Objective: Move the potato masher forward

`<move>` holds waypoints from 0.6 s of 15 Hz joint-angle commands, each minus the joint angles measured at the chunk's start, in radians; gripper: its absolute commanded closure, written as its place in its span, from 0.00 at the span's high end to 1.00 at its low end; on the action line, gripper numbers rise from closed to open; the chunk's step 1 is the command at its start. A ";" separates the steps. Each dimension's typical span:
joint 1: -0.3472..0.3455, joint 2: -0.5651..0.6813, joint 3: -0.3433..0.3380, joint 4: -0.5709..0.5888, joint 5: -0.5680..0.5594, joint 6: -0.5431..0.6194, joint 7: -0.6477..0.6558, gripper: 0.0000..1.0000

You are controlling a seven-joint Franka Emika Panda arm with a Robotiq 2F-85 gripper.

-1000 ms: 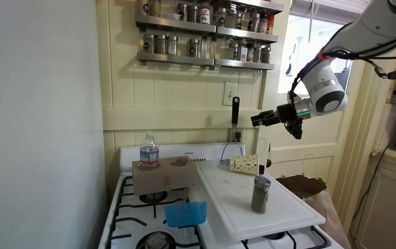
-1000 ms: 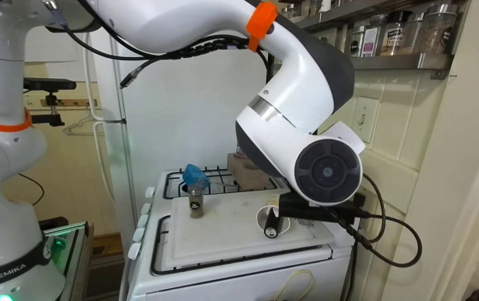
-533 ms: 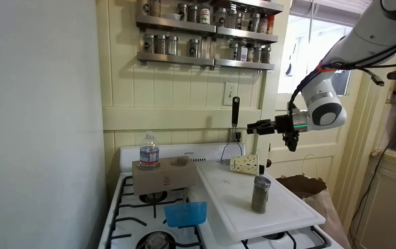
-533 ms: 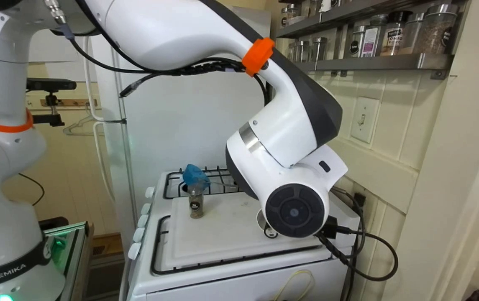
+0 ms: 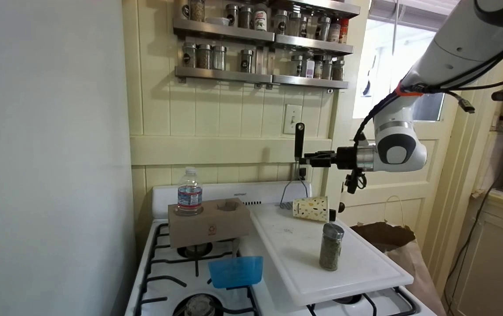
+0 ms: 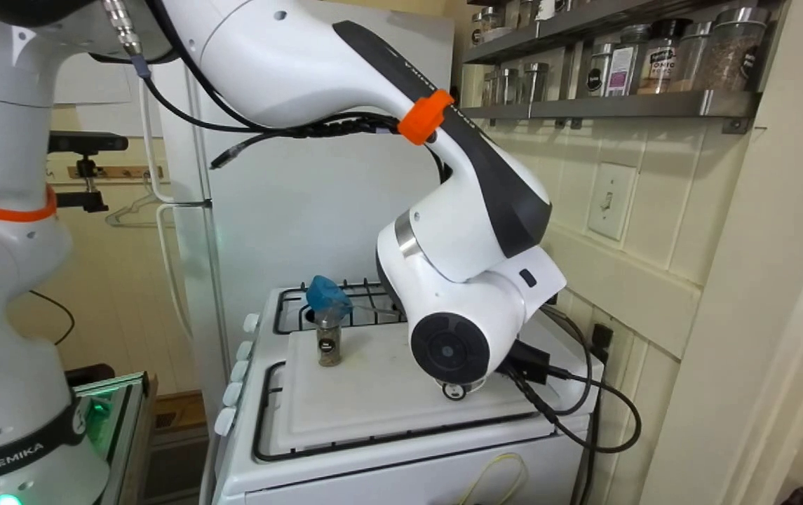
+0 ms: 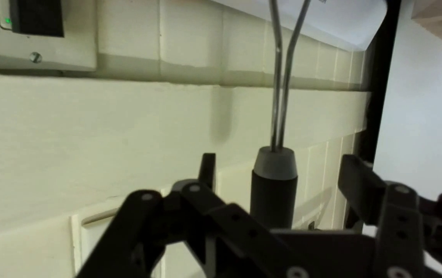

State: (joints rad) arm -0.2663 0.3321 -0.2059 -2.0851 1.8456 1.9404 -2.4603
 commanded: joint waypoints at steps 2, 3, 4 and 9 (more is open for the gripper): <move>0.036 -0.127 -0.004 -0.145 0.115 0.006 0.029 1.00; 0.042 -0.136 -0.002 -0.153 0.148 0.007 0.011 0.91; 0.048 -0.143 -0.001 -0.155 0.176 0.011 0.001 0.75; 0.074 -0.154 -0.001 -0.149 0.258 0.026 -0.074 0.43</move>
State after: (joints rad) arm -0.2138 0.2007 -0.2049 -2.2066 2.0444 1.9399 -2.4745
